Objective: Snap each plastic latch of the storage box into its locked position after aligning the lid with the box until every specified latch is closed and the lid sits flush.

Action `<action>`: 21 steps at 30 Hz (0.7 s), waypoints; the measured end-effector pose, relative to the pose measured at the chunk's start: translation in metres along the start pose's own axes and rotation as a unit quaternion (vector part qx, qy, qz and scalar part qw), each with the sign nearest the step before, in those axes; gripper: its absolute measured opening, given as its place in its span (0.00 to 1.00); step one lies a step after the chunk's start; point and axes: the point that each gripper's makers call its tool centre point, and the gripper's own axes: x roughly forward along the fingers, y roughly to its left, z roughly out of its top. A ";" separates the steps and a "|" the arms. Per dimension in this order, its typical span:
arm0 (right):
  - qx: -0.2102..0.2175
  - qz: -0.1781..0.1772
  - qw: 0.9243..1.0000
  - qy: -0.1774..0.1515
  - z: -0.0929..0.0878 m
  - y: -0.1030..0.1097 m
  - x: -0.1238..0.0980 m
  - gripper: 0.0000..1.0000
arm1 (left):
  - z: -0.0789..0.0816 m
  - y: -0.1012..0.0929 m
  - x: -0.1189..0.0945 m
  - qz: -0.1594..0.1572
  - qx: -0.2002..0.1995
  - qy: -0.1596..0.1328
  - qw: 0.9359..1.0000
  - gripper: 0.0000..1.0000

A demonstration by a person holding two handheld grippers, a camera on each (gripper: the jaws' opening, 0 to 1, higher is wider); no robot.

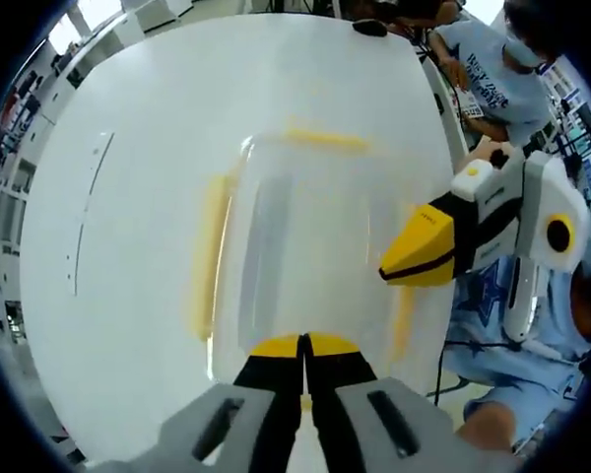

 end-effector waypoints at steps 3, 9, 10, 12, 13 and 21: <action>-0.006 -0.010 1.000 -0.004 0.003 0.006 0.000 0.00 | 0.001 0.000 0.000 -0.001 -0.001 -0.001 1.000 0.00; -0.009 -0.025 1.000 -0.016 0.004 0.012 -0.005 0.00 | 0.002 0.001 0.000 0.001 -0.001 0.007 1.000 0.00; -0.007 -0.025 0.999 -0.019 0.004 0.013 -0.006 0.00 | 0.003 0.002 0.000 0.000 -0.003 0.009 1.000 0.00; -0.008 -0.031 0.999 -0.025 0.005 0.012 -0.007 0.00 | 0.003 0.002 -0.001 0.000 -0.005 0.011 1.000 0.00; -0.008 -0.035 0.999 -0.028 0.004 0.013 -0.008 0.00 | 0.004 0.004 -0.001 0.000 -0.006 0.012 1.000 0.00; -0.012 -0.068 0.996 -0.053 -0.002 0.022 -0.022 0.00 | 0.004 0.007 -0.002 0.004 -0.013 0.018 1.000 0.00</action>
